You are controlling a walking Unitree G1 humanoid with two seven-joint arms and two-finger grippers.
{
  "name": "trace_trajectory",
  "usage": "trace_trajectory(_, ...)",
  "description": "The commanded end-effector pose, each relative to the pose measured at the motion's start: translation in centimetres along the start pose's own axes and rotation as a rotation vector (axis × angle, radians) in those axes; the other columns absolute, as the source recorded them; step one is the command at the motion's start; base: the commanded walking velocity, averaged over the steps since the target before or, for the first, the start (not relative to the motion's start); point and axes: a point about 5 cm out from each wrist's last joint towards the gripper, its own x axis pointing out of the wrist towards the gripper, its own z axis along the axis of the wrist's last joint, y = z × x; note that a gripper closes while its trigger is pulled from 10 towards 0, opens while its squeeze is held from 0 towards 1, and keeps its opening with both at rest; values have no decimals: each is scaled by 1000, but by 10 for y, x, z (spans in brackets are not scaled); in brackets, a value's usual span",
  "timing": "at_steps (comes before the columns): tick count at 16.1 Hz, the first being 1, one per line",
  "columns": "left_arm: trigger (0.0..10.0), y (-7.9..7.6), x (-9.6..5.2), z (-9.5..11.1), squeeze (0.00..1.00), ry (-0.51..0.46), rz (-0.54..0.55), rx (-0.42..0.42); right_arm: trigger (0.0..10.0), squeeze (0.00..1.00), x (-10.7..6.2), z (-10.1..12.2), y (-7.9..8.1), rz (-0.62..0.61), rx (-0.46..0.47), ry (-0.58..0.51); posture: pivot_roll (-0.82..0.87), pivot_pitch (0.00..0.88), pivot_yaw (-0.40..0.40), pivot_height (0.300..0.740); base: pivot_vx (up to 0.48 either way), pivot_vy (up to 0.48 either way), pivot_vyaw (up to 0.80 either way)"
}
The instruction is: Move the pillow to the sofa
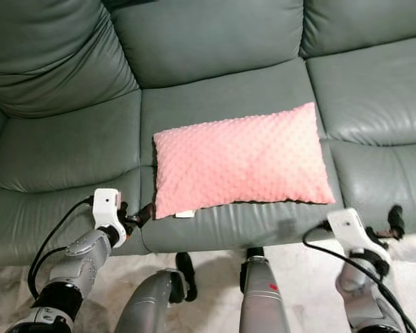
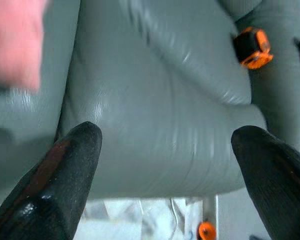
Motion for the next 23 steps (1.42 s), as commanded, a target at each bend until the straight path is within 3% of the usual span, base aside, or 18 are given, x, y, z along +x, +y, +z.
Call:
trace_trajectory(1,10000,17,-11,-19,0,57,47,-19,10000,0,-17,1,14,68,34,12,-130,387,181,740,0,0,0)
trace_trajectory(5,10000,35,-16,-22,0,72,105,27,10000,0,-29,24,54,264,138,-42,-169,292,154,740,0,0,0)
trace_trajectory(6,10000,45,-18,-19,0,71,149,61,10000,0,-32,42,74,381,178,-89,-174,229,140,740,0,0,0)
trace_trajectory(10,10000,52,-15,-13,0,74,207,86,10000,0,-24,81,101,583,219,-154,-192,93,113,740,0,0,0)
trace_trajectory(12,10000,54,-17,-19,0,100,220,111,10000,0,-31,95,114,723,224,-197,-206,22,102,740,0,0,0)
trace_trajectory(15,10000,55,-19,-26,0,139,231,131,10000,0,-42,103,125,854,185,-270,-222,0,82,740,0,0,0)
trace_trajectory(17,10000,53,-21,-32,0,153,190,171,10000,0,-46,101,129,879,223,-244,-224,0,66,740,0,0,0)
trace_trajectory(19,10000,55,-28,-40,0,155,165,207,10000,0,-53,93,134,897,338,-157,-216,0,56,740,0,0,0)
trace_trajectory(23,10000,68,-39,-42,0,114,208,157,10000,0,-48,70,127,774,487,-18,-199,0,55,740,0,0,0)
